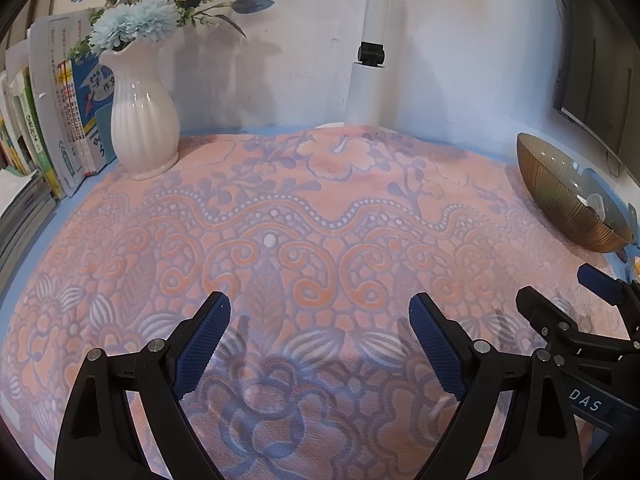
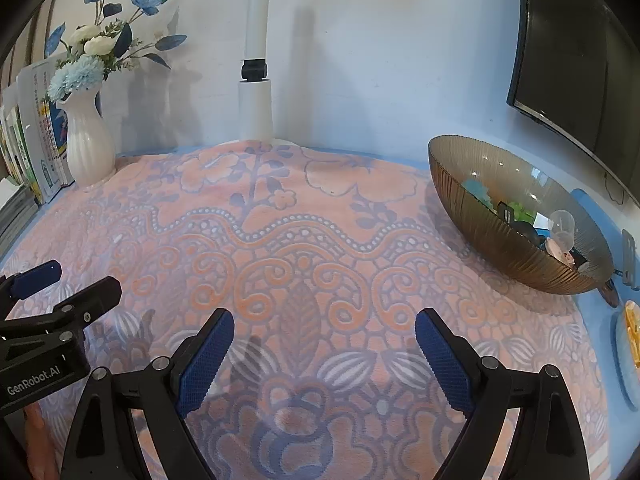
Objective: Organize rigid objects
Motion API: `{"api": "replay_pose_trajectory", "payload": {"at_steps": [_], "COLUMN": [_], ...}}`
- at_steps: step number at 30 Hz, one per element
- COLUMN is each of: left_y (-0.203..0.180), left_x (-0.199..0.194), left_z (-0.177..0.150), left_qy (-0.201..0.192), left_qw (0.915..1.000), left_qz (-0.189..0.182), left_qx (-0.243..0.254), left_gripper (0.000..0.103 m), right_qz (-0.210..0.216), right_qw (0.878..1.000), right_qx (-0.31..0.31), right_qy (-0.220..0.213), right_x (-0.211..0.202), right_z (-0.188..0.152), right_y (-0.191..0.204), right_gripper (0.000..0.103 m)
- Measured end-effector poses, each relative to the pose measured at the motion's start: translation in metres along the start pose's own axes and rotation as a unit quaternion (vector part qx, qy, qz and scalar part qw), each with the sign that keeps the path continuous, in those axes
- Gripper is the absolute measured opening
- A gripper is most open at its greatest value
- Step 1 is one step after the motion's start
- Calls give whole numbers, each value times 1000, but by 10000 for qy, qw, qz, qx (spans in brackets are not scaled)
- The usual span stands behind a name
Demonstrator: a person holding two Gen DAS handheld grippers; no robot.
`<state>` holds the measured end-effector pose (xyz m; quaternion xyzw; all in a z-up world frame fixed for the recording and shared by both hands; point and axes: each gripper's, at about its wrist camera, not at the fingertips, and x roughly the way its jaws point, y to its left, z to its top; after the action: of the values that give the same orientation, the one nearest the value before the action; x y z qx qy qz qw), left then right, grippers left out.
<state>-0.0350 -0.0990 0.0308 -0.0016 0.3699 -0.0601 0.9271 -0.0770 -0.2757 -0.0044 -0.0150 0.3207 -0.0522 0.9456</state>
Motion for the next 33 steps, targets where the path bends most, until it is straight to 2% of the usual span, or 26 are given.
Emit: {"api": "replay_pose_trajectory", "payload": {"at_steps": [4, 13, 19, 20, 21, 27, 33], "left_y": [2, 3, 0, 0, 1, 8, 9], "left_x": [2, 8, 31, 32, 32, 35, 36], "left_z": [0, 0, -2, -1, -1, -2, -3], "left_qy": [29, 192, 862, 882, 894, 1021, 1038], "left_qw": [10000, 9997, 9952, 9950, 9947, 9940, 9940], "left_qz": [17, 131, 435, 446, 497, 386, 348], "left_qx": [29, 61, 150, 131, 97, -86, -83], "left_gripper": [90, 91, 93, 96, 103, 103, 103], "right_qz": [2, -21, 32, 43, 54, 128, 299], "right_qw": [10000, 10000, 9989, 9986, 9983, 9950, 9927], "right_qx": [60, 65, 124, 125, 120, 29, 239], "right_qy": [-20, 60, 455, 514, 564, 990, 1148], "right_x": [-1, 3, 18, 20, 22, 37, 43], "right_z": [0, 0, -1, -1, -1, -3, -4], "right_y": [0, 2, 1, 1, 2, 6, -2], "right_gripper": [98, 98, 98, 98, 98, 98, 103]}}
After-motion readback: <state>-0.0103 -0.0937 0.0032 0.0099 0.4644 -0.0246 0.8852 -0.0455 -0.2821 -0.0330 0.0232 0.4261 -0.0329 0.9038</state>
